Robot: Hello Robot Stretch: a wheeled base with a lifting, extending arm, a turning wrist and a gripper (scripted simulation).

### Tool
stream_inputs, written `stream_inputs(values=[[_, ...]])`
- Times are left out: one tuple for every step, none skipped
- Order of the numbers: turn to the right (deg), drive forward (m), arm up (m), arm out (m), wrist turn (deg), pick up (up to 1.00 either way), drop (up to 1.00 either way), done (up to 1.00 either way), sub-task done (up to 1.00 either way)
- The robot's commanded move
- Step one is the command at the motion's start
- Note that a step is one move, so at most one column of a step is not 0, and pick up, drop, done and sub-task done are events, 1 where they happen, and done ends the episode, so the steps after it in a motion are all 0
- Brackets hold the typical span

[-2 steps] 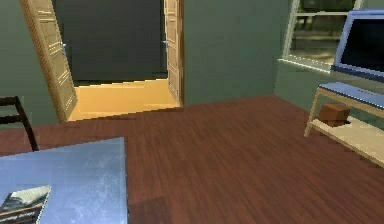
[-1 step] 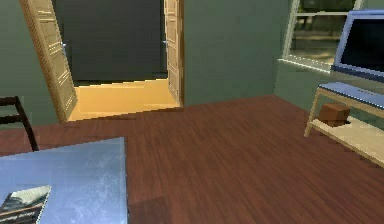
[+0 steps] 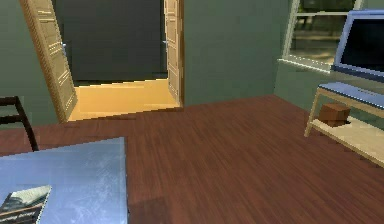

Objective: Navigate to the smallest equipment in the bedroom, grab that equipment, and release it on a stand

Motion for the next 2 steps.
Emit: stream_inputs(values=[[0.0, 0.00, -0.32, 0.00, 0.0, 0.00, 0.00, 0.00, 0.00], [0.0, 0.00, 0.00, 0.00, 0.0, 0.00, 1.00, 0.00, 0.00]])
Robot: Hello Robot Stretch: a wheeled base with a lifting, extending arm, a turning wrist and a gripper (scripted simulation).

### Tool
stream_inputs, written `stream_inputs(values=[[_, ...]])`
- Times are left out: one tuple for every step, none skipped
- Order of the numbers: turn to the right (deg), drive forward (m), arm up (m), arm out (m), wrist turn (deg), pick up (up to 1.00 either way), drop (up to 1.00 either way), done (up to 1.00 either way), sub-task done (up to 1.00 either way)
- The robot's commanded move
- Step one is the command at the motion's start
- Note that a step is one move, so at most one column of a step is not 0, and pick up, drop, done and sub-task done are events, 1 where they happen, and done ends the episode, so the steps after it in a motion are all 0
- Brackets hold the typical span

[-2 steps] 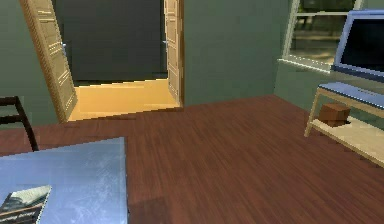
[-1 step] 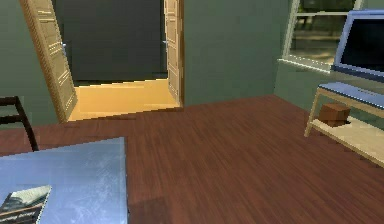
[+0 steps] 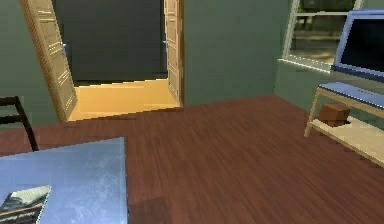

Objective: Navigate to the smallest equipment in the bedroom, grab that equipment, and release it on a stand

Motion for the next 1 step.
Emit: stream_inputs(values=[[0.0, 0.00, 0.08, 0.00, 0.0, 0.00, 0.00, 0.00, 0.00]])
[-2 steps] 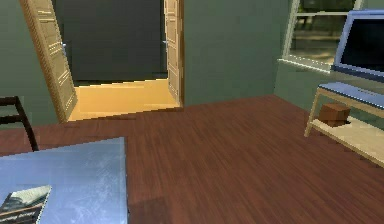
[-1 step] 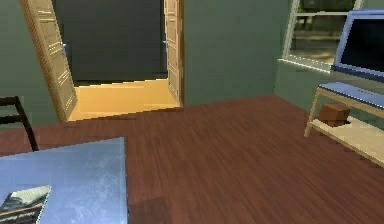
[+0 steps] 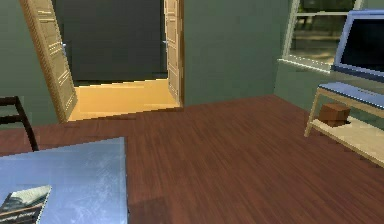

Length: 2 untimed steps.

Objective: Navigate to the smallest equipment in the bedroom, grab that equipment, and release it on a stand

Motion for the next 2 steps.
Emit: stream_inputs(values=[[0.0, 0.00, 0.00, -0.08, 0.0, 0.00, 0.00, 0.00, 0.00], [0.0, 0.00, 0.00, 0.00, 0.0, 0.00, 0.00, 1.00, 0.00]])
